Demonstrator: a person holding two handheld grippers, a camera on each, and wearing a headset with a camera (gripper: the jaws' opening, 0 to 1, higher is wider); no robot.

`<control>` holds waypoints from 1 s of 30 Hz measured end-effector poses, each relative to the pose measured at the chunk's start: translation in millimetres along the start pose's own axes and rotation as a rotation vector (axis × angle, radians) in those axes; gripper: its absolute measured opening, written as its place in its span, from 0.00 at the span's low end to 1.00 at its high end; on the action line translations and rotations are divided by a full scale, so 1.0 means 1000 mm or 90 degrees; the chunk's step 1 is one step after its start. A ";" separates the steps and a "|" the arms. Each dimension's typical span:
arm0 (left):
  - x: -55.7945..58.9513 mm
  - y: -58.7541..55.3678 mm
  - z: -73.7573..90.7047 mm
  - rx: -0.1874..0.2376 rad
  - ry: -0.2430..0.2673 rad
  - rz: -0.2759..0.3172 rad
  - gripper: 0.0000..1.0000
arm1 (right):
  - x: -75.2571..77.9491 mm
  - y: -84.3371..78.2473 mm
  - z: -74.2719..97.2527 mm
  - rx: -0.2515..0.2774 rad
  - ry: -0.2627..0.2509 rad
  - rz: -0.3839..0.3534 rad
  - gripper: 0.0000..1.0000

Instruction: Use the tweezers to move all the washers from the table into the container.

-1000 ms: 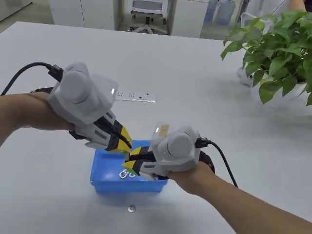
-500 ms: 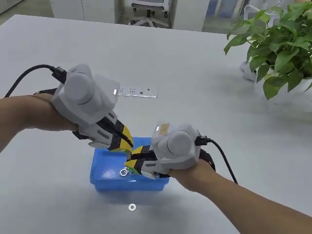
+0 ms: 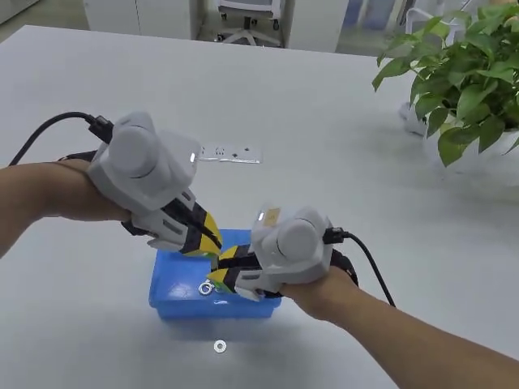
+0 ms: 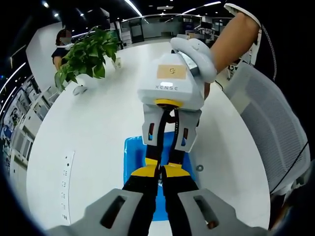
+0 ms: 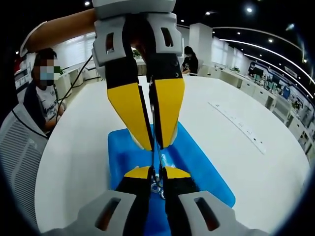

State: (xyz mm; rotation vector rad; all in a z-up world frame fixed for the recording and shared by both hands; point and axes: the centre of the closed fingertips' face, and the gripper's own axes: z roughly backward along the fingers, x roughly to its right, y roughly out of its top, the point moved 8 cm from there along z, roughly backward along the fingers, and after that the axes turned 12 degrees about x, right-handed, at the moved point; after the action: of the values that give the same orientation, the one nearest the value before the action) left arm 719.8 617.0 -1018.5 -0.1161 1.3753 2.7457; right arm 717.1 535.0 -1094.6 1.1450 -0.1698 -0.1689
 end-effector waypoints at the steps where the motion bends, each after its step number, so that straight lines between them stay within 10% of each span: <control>1: 0.000 0.000 0.000 0.001 0.000 0.000 0.07 | 0.000 0.001 0.000 0.001 0.000 0.000 0.10; 30: 0.019 0.038 0.020 0.007 0.012 -0.018 0.06 | -0.017 0.031 0.027 0.025 -0.018 0.022 0.10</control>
State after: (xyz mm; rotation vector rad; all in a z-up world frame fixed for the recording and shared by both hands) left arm 696.3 611.2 -978.2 -0.1611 1.3826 2.7201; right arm 695.8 527.2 -1055.9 1.1780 -0.2181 -0.1514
